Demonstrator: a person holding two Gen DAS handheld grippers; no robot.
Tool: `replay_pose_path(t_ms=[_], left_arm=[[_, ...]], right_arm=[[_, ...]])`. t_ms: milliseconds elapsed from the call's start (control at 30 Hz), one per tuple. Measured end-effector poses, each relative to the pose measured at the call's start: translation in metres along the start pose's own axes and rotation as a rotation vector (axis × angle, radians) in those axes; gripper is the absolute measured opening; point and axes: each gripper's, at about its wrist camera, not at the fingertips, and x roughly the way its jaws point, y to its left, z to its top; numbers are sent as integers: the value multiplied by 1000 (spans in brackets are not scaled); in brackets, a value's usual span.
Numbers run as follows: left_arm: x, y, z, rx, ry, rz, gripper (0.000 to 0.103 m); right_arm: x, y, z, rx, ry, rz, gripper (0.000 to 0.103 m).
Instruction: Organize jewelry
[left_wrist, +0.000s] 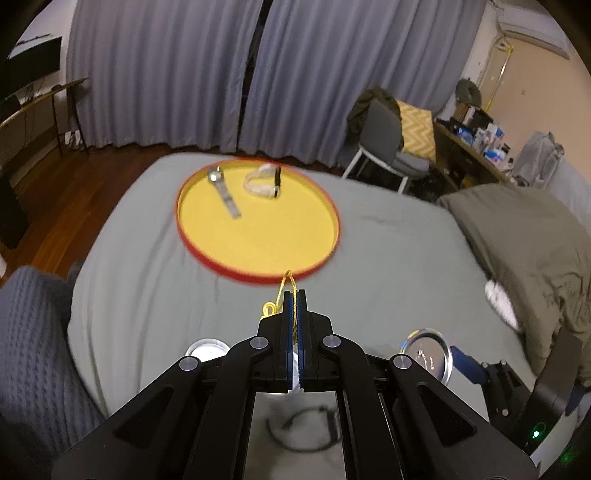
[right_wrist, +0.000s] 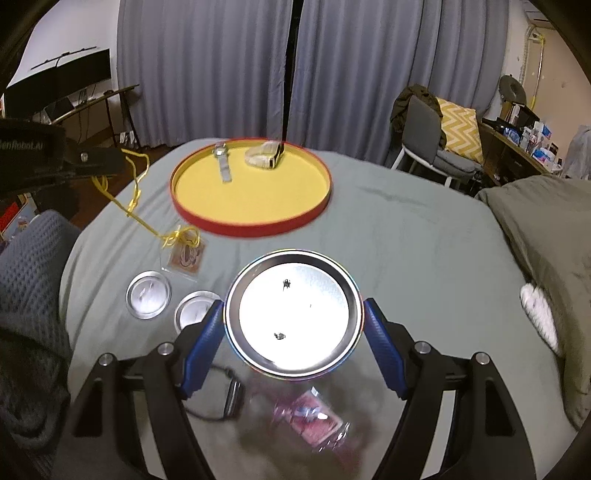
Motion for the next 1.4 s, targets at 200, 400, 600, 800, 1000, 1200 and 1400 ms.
replay_pose_path(t_ms=[200, 400, 600, 800, 1000, 1200, 1400], left_arm=[[7, 0, 40, -22, -5, 1, 1], [24, 2, 68, -41, 84, 17, 1], [47, 5, 97, -119, 208, 22, 1], [78, 9, 136, -193, 335, 52, 1], [101, 10, 177, -276, 415, 33, 1], [118, 13, 207, -352, 445, 4, 1], [136, 29, 229, -384, 444, 15, 1]], right_arm=[[6, -6, 28, -5, -18, 7, 70], [20, -7, 56, -16, -15, 24, 70], [36, -10, 87, -42, 5, 35, 70], [51, -16, 120, -57, 14, 44, 70], [69, -20, 153, -68, 21, 53, 70], [88, -23, 186, -79, 28, 61, 70], [99, -21, 214, -102, 22, 49, 70]])
